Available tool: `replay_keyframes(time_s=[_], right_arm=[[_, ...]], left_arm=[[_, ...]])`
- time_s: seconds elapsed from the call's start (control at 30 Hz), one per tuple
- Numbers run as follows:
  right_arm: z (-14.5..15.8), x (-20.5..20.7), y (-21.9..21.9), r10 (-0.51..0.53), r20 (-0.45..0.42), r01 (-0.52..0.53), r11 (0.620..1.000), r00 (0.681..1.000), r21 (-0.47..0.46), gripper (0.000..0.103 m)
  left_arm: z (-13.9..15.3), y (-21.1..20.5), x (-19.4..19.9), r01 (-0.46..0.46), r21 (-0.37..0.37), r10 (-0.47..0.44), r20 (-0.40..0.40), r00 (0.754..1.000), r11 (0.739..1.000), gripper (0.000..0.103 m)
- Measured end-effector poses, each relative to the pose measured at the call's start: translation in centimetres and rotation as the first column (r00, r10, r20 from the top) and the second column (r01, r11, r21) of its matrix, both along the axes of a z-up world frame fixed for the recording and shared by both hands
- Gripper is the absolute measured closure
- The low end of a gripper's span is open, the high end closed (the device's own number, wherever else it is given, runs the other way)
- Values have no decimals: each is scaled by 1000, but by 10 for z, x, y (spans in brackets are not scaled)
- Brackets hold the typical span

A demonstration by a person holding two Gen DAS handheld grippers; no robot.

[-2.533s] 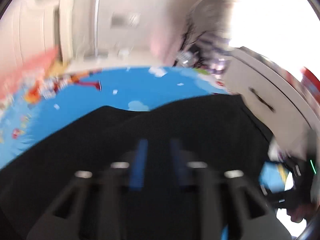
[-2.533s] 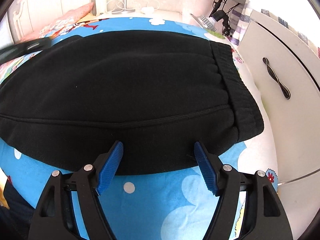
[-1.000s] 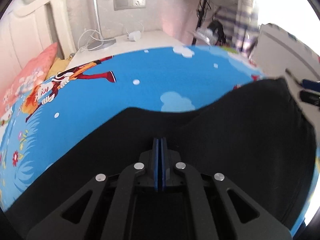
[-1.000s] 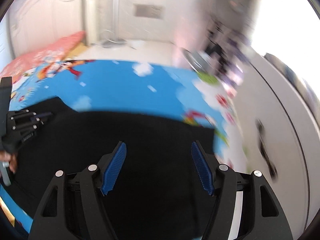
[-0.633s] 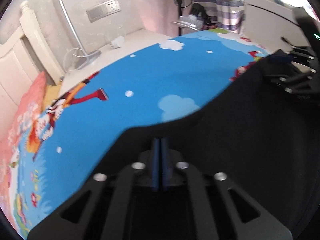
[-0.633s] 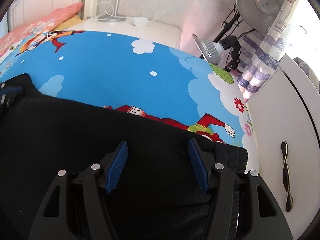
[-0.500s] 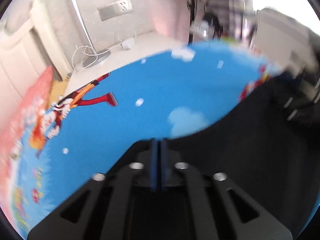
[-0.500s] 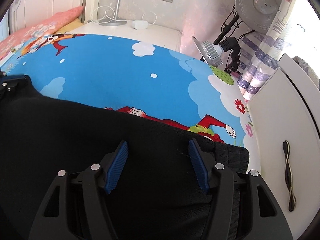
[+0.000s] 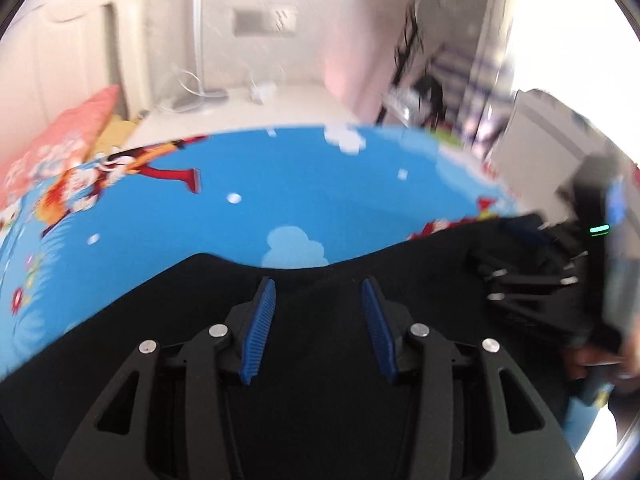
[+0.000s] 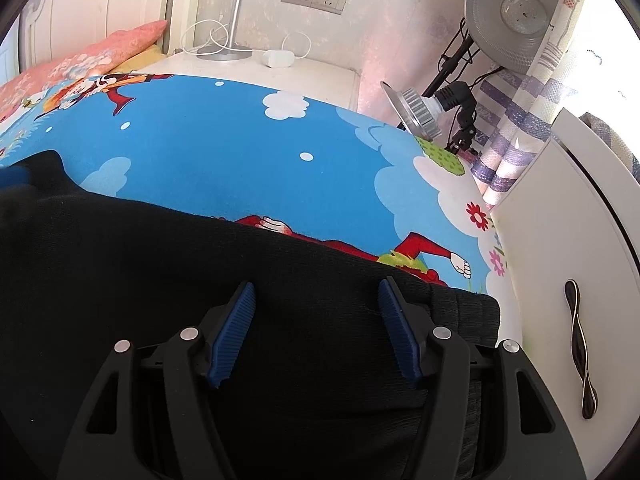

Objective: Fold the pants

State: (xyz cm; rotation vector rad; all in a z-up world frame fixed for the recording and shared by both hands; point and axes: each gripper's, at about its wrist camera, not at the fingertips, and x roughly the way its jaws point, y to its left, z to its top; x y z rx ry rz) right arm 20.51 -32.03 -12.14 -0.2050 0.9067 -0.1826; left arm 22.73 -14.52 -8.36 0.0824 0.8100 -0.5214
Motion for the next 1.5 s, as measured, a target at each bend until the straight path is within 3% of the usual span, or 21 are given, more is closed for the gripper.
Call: replay_keyframes(time_s=[0.13,0.3,0.43,0.5,0.53,0.57,0.6,0.7,0.8,0.93,1.03,1.13,1.17,1.2,1.23,1.27,1.3,1.43,1.5], right_arm=[[0,-1,0,-1,4,1,1000,1000,-2,43],[0,-1,0,-5,7,5,1000,1000,-10,40],[7,-9,0,-22,55,23,1000,998,-2,39],[24,-33,3,-51,153,48,999,987,21,28],[33,-50,5,-49,206,41,998,977,46,18],[38,-64,7,-39,236,25,998,971,61,17],[39,-80,11,-33,242,20,998,970,55,17],[29,-101,9,-73,199,64,997,977,52,17],[4,-108,-11,-169,73,166,985,983,48,17],[2,-116,-28,-203,70,194,973,977,124,11],[5,-113,-24,-209,57,203,975,976,94,11],[17,-111,-14,-227,53,222,971,972,88,11],[23,-114,-8,-219,68,211,972,973,103,11],[33,-116,1,-203,93,191,974,975,118,10],[39,-117,8,-186,111,172,977,976,123,10],[45,-117,17,-163,127,146,981,978,128,10],[52,-116,30,-125,139,105,984,982,143,10],[62,-109,84,38,139,-65,978,990,198,10],[60,-105,118,145,122,-169,960,982,222,10]], left_arm=[[3,45,-39,-75,-95,70,-49,996,993,57],[-15,109,-79,-182,16,183,-50,982,983,57],[-35,168,-97,-288,69,294,-90,952,955,57],[-36,192,-106,-291,53,295,-74,953,955,59],[-34,200,-109,-304,71,309,-56,950,950,58],[-29,210,-114,-343,108,346,-12,938,933,49],[-27,219,-115,-366,117,368,6,930,923,46],[-28,259,-111,-445,55,447,-44,893,894,46],[-34,300,-110,-546,14,545,-84,835,838,46],[-33,357,-115,-661,-1,659,-73,749,751,46],[-28,414,-123,-776,-38,773,-62,631,630,41],[-24,475,-147,-882,-60,881,-53,470,467,41],[-22,497,-157,-898,-103,897,-71,435,428,50],[-19,512,-165,-897,-146,898,-88,431,416,54],[-15,522,-171,-905,-161,908,-81,410,394,53],[-9,531,-180,-927,-140,934,-41,355,347,52],[-7,541,-187,-934,-156,943,-39,331,322,51],[-12,579,-211,-902,-328,912,-202,358,281,53],[-16,587,-212,-895,-337,898,-227,378,292,53]])
